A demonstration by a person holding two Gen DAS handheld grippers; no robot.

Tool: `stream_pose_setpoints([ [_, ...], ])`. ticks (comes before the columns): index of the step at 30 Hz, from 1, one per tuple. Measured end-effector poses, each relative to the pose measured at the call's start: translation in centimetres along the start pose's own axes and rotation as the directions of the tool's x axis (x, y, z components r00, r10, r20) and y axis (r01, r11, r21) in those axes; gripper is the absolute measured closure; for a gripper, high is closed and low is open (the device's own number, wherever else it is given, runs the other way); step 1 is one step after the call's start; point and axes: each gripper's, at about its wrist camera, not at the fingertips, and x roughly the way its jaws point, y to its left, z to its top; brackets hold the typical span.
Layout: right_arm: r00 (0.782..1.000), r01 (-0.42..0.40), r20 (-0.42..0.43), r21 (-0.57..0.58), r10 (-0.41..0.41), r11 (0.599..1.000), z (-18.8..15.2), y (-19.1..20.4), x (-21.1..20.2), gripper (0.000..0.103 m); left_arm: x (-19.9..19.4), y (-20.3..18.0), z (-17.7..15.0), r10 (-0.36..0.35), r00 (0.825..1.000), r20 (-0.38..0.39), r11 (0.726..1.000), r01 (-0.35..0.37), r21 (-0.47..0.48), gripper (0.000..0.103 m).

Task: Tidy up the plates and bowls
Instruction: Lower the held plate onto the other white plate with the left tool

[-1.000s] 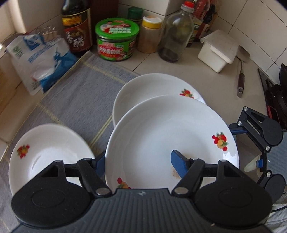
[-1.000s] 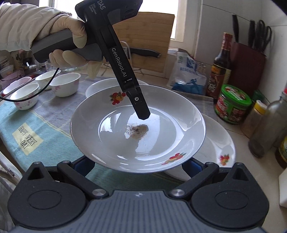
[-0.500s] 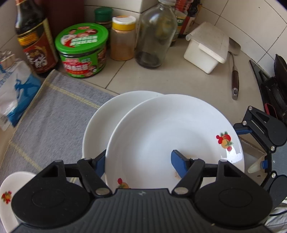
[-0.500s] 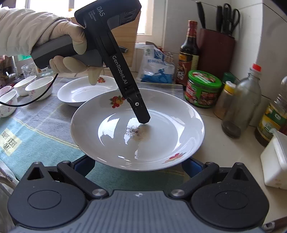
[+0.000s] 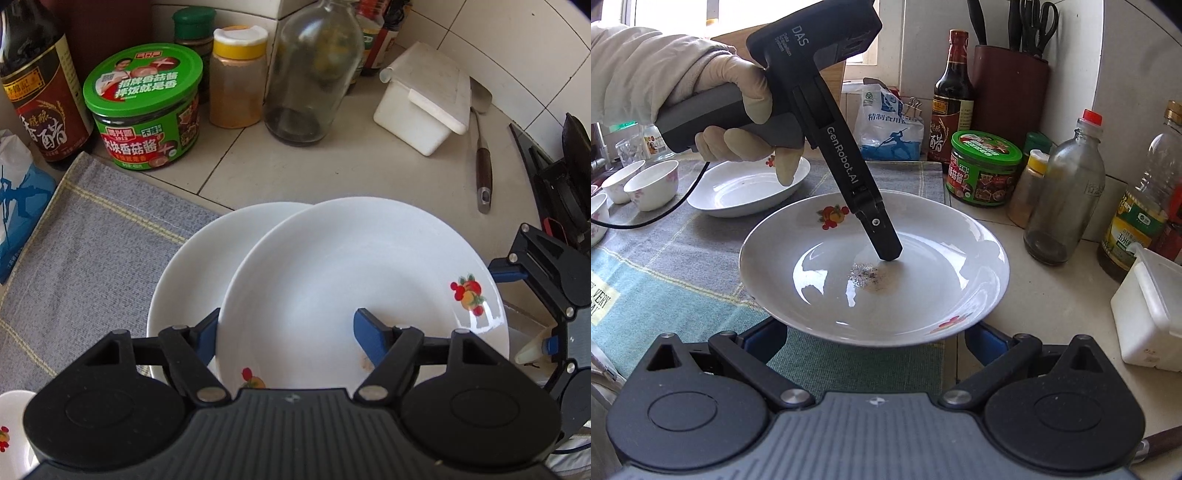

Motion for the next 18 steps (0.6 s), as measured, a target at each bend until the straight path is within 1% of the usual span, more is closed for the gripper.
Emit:
stream_pose_setpoints([
  [6, 1.0, -0.006, 0.007, 0.005, 0.006, 1.0, 0.27, -0.04, 0.02, 0.0, 0.48, 0.47, -0.04, 0.008, 1.0, 0.0, 1.0, -0.008, -0.026, 0.027],
  [11, 1.0, -0.013, 0.015, 0.017, 0.012, 1.0, 0.36, -0.05, -0.18, 0.0, 0.76, 0.55, -0.1, 0.012, 1.0, -0.004, 1.0, -0.012, -0.029, 0.026],
  [18, 1.0, -0.016, 0.023, 0.021, 0.016, 1.0, 0.49, -0.08, -0.08, 0.0, 1.02, 0.5, -0.19, 0.029, 1.0, -0.004, 0.999, -0.029, -0.022, 0.027],
])
